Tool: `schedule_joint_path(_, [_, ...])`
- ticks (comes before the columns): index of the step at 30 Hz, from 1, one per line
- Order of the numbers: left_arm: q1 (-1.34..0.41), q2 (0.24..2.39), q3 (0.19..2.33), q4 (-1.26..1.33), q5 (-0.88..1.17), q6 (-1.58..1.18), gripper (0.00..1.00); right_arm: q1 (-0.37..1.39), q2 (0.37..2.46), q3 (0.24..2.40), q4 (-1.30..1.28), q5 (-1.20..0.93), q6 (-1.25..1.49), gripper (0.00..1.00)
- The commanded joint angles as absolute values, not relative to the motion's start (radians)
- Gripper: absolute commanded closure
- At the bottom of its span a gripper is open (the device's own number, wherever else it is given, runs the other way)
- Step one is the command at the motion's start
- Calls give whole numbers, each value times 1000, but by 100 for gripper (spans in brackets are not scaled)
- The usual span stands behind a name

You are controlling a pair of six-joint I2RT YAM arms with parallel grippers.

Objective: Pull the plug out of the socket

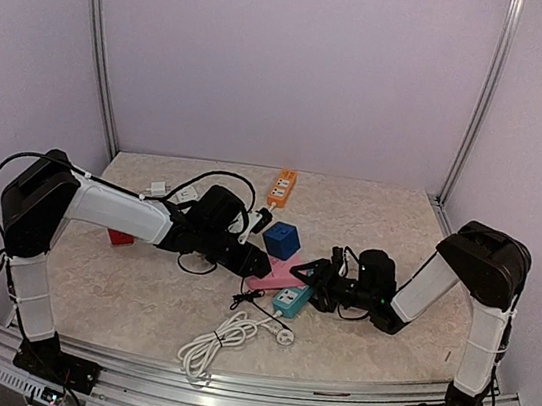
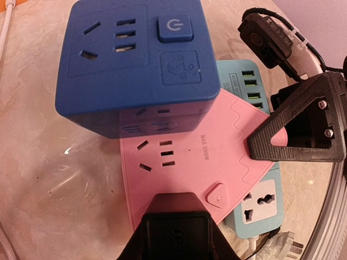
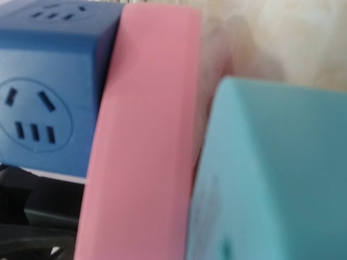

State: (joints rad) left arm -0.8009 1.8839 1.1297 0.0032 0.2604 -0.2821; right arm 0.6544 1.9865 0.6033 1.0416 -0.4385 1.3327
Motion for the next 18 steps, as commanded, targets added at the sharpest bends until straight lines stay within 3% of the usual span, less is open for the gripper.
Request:
schedule_joint_path(1, [-877, 1806, 1202, -21, 242, -199, 92, 649, 1992, 580, 969, -388, 1295, 40])
schedule_joint_path(6, [-890, 1796, 1211, -26, 222, -188, 92, 647, 1972, 572, 926, -360, 1286, 43])
schedule_joint_path(12, [-841, 1741, 1148, 84, 367, -265, 92, 643, 1956, 556, 921, -344, 1288, 48])
schedule_joint_path(18, [-932, 1763, 1233, -94, 117, -89, 92, 640, 1955, 545, 921, -331, 1293, 50])
